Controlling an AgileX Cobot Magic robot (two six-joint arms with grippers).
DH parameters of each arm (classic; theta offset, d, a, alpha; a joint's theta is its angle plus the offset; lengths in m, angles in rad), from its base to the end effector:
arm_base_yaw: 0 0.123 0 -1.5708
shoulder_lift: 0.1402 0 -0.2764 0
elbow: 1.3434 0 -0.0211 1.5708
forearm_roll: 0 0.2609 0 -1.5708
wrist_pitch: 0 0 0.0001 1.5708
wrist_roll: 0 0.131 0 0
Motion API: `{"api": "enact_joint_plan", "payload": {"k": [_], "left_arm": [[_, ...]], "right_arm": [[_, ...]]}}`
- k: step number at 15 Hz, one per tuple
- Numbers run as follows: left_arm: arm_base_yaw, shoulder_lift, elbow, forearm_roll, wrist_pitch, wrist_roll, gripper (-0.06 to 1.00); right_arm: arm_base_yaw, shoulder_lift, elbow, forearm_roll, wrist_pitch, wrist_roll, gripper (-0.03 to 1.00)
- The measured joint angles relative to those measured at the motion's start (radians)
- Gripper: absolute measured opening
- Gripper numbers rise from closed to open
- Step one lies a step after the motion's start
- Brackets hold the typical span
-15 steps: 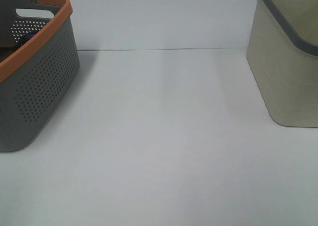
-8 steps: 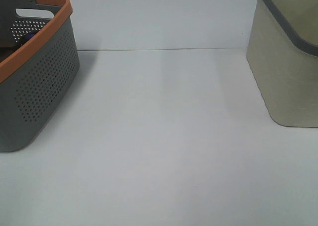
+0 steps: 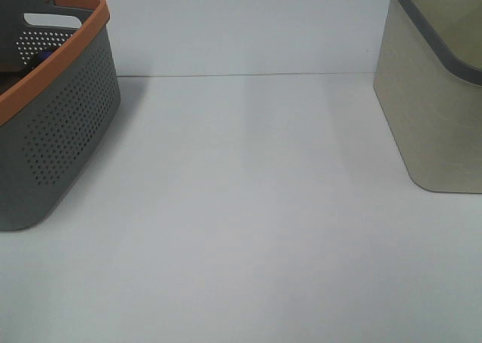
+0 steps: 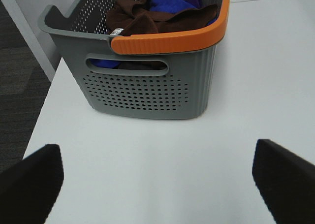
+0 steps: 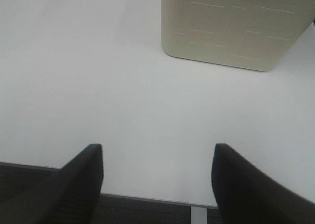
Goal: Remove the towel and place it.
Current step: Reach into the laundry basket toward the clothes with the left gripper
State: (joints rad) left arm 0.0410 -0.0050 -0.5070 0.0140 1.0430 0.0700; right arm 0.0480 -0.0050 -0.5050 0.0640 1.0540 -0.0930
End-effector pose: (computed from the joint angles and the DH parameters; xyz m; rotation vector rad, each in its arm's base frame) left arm 0.0478 0.0035 0.2685 0.0286 2.0154 0.0873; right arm 0.0470 0.0096 0.2667 -0.1458 2.0210 0.0479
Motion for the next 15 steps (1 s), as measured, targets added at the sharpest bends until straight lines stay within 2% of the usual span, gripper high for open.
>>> {"api": "enact_joint_plan", "payload": {"k": [9,12,15], "left_arm": [[0.0,0.004,-0.011,-0.003,0.026,0.001,0.99],[0.0,0.149,-0.128,-0.007,0.155,0.021,0.99],[0.0,0.338,-0.263,-0.048,0.172,0.058,0.99]], "right_arm": [[0.0,0.0,0.0,0.0,0.0,0.0,0.65],[0.0,0.0,0.0,0.0,0.0,0.0,0.65],[0.0,0.0,0.0,0.0,0.0,0.0,0.65]]}}
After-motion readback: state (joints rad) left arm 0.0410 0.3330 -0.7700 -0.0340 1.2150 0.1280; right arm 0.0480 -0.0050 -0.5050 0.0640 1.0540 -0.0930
